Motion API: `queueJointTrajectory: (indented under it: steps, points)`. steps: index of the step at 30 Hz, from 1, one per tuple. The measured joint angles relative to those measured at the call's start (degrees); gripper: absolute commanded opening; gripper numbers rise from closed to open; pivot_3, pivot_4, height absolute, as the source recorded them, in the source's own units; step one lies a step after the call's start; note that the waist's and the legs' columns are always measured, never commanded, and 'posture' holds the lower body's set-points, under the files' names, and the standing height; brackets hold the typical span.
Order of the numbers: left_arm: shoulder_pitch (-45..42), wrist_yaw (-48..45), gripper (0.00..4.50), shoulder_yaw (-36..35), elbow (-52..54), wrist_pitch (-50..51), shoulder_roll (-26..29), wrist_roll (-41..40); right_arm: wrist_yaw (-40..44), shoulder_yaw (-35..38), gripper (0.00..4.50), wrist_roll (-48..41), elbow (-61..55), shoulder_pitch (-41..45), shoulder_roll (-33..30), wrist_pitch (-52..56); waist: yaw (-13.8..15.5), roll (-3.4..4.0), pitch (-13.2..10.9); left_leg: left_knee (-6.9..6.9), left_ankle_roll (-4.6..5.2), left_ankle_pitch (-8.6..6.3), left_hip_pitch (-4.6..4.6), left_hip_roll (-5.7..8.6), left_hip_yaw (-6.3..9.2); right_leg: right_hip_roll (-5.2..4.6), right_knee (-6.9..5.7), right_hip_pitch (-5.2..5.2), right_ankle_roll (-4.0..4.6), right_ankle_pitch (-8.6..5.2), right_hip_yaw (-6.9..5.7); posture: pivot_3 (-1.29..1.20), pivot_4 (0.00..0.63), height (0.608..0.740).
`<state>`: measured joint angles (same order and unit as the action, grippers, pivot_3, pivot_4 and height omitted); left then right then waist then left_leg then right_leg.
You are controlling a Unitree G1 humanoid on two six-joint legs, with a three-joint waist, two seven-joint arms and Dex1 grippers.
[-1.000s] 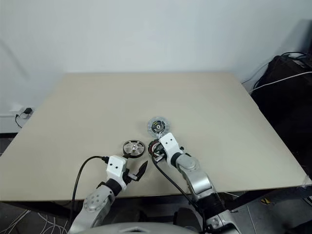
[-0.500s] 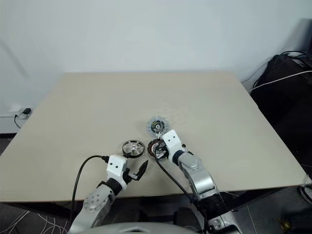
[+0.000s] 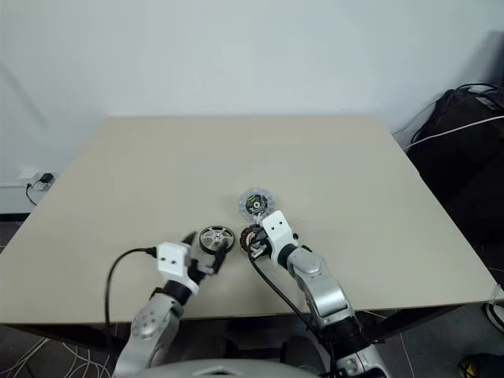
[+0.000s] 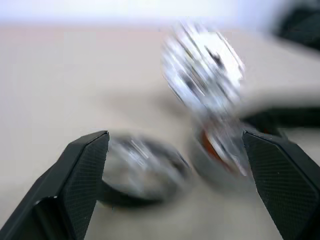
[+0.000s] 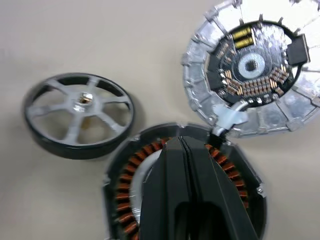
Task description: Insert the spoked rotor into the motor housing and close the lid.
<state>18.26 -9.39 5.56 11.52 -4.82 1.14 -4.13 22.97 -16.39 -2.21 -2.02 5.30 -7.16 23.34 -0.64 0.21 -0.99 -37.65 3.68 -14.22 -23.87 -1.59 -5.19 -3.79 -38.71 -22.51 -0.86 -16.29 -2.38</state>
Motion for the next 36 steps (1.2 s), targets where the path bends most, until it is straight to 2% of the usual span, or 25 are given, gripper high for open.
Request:
queueJointTrajectory:
  steps: [3,7,11,14,24,36]
  points:
    - [-0.4,2.6,4.50,-4.2,0.4,1.3,-0.9,-2.3,0.0,0.5,0.02,-0.4,-2.9,-1.6,-1.0,0.0,0.0,-0.02,0.0,-0.01,0.00,0.00,0.01,-0.01,0.00,0.06,0.00,0.03,-0.01,0.00,-0.02,0.00,0.000,0.740]
    - [0.8,4.6,4.50,-7.1,1.2,12.4,-3.6,-8.9,-0.3,1.3,0.02,-0.6,-5.1,-3.4,-1.9,0.8,0.0,-0.21,-0.1,-0.17,0.04,0.00,-0.03,0.01,0.00,0.09,0.02,0.08,-0.18,0.05,-0.02,0.00,0.000,0.740]
    - [1.1,4.0,4.50,-7.8,2.7,22.0,-4.4,-16.5,-0.6,1.7,0.02,-1.2,-6.9,-4.8,-2.2,1.1,-0.1,-0.53,-0.3,-0.27,0.04,0.00,-0.01,-0.01,0.01,0.17,0.02,0.11,-0.28,0.09,-0.02,0.00,0.000,0.740]
    - [0.9,3.6,4.50,-7.7,4.1,25.5,-4.3,-19.1,-0.9,2.1,0.02,-1.4,-7.6,-5.3,-2.2,1.2,-0.1,-0.57,-0.3,-0.29,0.04,0.00,0.00,-0.01,0.00,0.17,0.02,0.12,-0.28,0.10,0.01,0.00,0.000,0.740]
    - [-0.6,3.2,4.50,-8.6,4.4,32.1,-4.6,-25.9,-1.6,2.2,0.02,-1.5,-7.8,-5.8,-2.2,2.2,-0.1,-0.57,-0.3,-0.26,0.03,0.00,-0.02,-0.01,0.00,0.13,0.02,0.09,-0.21,0.09,0.02,0.00,0.000,0.740]
    - [-1.5,3.2,4.50,-9.1,4.3,34.3,-4.6,-30.9,1.5,1.6,0.02,-3.8,-12.3,-9.0,-4.3,2.2,-0.1,-0.56,-0.3,-0.25,0.03,-0.01,-0.02,-0.01,0.01,0.09,0.03,0.09,-0.20,0.09,0.03,0.00,0.000,0.740]
